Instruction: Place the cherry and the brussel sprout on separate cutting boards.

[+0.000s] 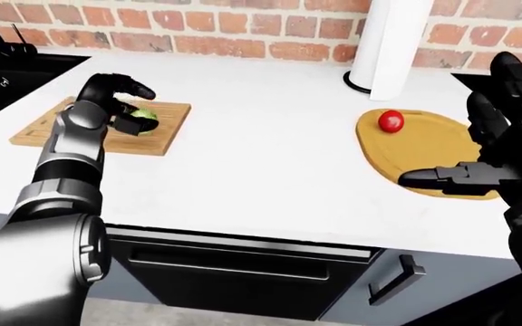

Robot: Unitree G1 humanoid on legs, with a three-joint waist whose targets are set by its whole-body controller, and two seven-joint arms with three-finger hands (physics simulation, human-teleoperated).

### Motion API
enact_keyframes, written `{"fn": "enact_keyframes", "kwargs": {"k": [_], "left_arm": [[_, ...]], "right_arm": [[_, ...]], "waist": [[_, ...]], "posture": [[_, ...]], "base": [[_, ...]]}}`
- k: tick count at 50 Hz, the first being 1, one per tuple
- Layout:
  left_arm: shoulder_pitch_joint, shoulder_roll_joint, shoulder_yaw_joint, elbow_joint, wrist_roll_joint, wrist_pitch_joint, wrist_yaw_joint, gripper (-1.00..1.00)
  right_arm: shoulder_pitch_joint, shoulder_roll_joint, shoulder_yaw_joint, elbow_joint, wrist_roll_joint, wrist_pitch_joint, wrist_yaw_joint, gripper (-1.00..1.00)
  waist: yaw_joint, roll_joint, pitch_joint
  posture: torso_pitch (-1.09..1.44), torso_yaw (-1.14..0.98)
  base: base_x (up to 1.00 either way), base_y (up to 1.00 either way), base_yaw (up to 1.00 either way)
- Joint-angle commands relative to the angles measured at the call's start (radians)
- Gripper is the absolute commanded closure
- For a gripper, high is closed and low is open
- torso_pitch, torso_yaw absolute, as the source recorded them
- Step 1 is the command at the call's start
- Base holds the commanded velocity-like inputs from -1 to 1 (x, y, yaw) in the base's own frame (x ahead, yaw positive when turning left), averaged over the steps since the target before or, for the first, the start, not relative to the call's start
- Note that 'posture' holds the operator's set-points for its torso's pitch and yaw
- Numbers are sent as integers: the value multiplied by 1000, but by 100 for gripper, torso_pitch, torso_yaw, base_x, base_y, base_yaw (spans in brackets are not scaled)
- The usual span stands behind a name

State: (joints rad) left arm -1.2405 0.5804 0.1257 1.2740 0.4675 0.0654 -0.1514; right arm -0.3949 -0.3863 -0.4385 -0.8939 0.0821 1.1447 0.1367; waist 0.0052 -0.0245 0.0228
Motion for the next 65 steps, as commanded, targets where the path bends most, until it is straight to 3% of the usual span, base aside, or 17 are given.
{"fn": "enact_keyframes", "kwargs": {"k": [1,5,16,19,26,37,41,45,50,55,65], "left_arm": [[-40,13,4,-42,-3,-25,12,-32],[-34,13,4,-41,-3,-23,11,-53],[-25,14,5,-40,-4,-23,12,-79],[-27,17,5,-44,-5,-22,9,-98],[-47,41,5,-134,-5,5,-28,-100],[51,34,28,-695,14,275,-231,-100],[126,-13,51,-983,11,419,-302,-100],[208,-50,38,-1232,47,540,-356,-100],[255,-76,32,-1417,94,644,-429,-100],[294,-130,-2,-1627,160,777,-515,-100],[277,-242,-83,-1836,362,915,-674,-100]], "right_arm": [[-17,-13,-9,-21,-3,-30,-4,-100],[-14,-13,-15,-23,-1,-30,-2,-100],[-10,-10,-10,-21,-4,-34,-8,-100],[-9,-9,-11,-24,-3,-33,-7,-100],[-3,-10,-17,-30,-1,-31,-3,-100],[-5,-6,-9,-29,-4,-38,-2,-100],[-3,-6,6,-24,-9,-57,0,-100],[-22,-8,20,-16,-13,-64,1,-100],[-49,-15,18,-24,-6,-57,-1,-100],[-76,-9,32,-47,11,-43,-12,-100],[-150,1,69,-85,59,16,-38,-100]], "waist": [[0,4,-26],[0,4,-27],[-1,6,-27],[-1,6,-27],[-1,4,-26],[-2,7,-16],[-2,7,-11],[-3,8,-8],[-1,8,-6],[-1,5,-2],[4,-3,4]], "posture": [[0,0],[0,0],[0,0],[0,0],[0,0],[0,0],[0,0],[0,0],[0,0],[0,0],[0,0]], "base": [[0,0,0],[0,0,0],[0,0,0],[0,0,0],[0,0,0],[0,0,0],[0,0,0],[0,0,0],[0,0,0],[0,0,0],[0,0,0]]}}
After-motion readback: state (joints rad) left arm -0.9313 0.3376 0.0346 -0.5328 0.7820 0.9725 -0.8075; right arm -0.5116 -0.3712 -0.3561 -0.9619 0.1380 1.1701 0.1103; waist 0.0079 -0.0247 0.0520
